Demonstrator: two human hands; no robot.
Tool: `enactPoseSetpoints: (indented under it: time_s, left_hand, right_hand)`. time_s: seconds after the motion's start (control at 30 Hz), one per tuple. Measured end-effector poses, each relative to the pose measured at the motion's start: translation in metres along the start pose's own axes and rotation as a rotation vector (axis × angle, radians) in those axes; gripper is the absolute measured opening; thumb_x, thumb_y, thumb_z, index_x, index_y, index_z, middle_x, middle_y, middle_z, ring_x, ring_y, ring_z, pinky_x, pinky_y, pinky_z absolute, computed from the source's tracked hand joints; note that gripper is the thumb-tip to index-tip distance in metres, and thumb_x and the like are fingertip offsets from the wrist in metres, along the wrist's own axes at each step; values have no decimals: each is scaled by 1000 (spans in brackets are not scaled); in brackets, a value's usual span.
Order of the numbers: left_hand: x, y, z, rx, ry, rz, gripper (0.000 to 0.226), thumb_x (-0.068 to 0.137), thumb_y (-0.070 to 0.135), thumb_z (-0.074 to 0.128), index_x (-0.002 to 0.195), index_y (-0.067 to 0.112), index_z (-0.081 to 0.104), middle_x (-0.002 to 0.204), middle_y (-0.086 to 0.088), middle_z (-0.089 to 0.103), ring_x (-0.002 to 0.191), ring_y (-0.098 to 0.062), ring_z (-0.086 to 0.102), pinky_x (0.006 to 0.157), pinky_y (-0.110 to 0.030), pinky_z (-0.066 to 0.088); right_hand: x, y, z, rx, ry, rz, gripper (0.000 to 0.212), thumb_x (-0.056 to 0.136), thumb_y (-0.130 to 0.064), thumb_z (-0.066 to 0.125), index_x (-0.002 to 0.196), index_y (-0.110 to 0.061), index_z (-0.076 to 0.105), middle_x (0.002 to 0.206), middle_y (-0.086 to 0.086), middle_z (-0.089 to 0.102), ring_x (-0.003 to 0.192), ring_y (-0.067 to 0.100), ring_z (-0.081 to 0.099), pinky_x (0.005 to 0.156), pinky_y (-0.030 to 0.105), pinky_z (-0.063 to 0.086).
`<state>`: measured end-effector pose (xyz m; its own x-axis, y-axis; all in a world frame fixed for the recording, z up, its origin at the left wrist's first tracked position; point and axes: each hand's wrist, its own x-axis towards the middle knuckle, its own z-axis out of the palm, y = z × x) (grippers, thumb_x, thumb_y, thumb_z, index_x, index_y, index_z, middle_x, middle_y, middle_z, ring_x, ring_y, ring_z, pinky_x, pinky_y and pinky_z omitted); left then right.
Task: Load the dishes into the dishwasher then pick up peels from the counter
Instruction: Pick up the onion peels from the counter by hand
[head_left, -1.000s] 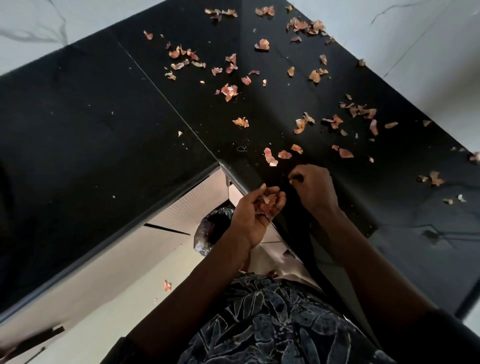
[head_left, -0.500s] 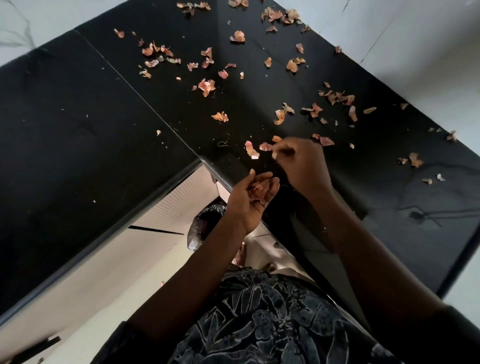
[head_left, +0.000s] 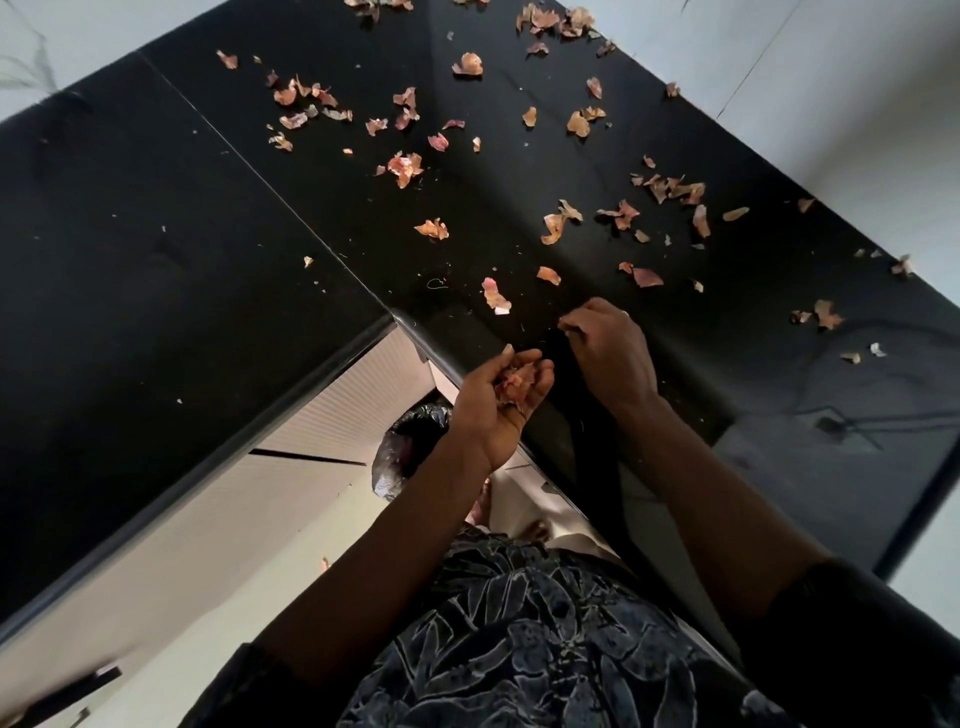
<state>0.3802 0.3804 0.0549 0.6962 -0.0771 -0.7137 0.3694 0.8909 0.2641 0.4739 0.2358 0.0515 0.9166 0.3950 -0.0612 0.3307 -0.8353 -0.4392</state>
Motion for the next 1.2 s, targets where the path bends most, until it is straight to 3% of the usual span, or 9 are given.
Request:
enactPoseSetpoints:
  time_s: [0.17, 0.27, 0.5, 0.7, 0.87, 1.07, 1.2]
  left_hand:
    - [5, -1, 2, 7, -4, -9, 32, 103, 20, 54, 95, -6, 70, 90, -19, 73, 86, -24, 72, 74, -28, 62]
    - [9, -2, 4, 8, -9, -16, 32, 103, 20, 54, 96, -6, 70, 91, -20, 73, 86, -25, 72, 74, -29, 62]
    - [7, 0, 13, 78, -15, -9, 31, 105, 26, 47, 100, 5, 69, 94, -10, 72, 80, -17, 70, 67, -24, 59]
    - [5, 6, 4, -1, -13, -28, 35, 105, 25, 51, 94, -3, 70, 90, -17, 74, 89, -25, 73, 83, -31, 62]
    - [4, 8, -1, 12, -4, -29, 28, 102, 19, 56, 95, -6, 68, 89, -19, 73, 92, -27, 72, 82, -31, 62]
    - [3, 11, -3, 2, -19, -39, 24, 101, 15, 55, 92, -3, 68, 86, -16, 73, 89, -26, 72, 85, -32, 61]
    - [6, 10, -3, 33, -27, -41, 19, 100, 12, 56, 92, -1, 66, 89, -18, 73, 84, -24, 72, 79, -29, 62]
  right_hand:
    - [-20, 13, -20, 156, 208, 167, 19, 95, -11, 63, 108, -21, 71, 113, -3, 69, 101, 3, 62, 94, 33, 55]
    - [-29, -9, -39, 289, 261, 133, 19, 94, -11, 65, 109, -22, 70, 113, -7, 70, 104, -1, 64, 95, 27, 54]
    - [-44, -59, -36, 174, -49, -72, 27, 97, -25, 64, 123, -25, 65, 116, -8, 66, 99, 2, 62, 86, 26, 55]
    - [15, -50, -44, 123, 60, -57, 23, 98, -17, 63, 121, -15, 67, 116, 0, 70, 102, 5, 64, 92, 30, 55]
    - [63, -36, -19, -67, -43, 39, 45, 95, -12, 64, 139, -19, 54, 137, 7, 56, 122, 21, 56, 101, 40, 50]
    - [32, -20, 2, -87, 7, -7, 17, 99, -14, 55, 108, -17, 69, 109, 3, 62, 92, 13, 58, 83, 32, 53]
    - [14, -14, -21, 76, 140, 76, 15, 96, -9, 62, 103, -18, 72, 105, 0, 70, 94, 7, 64, 89, 28, 53]
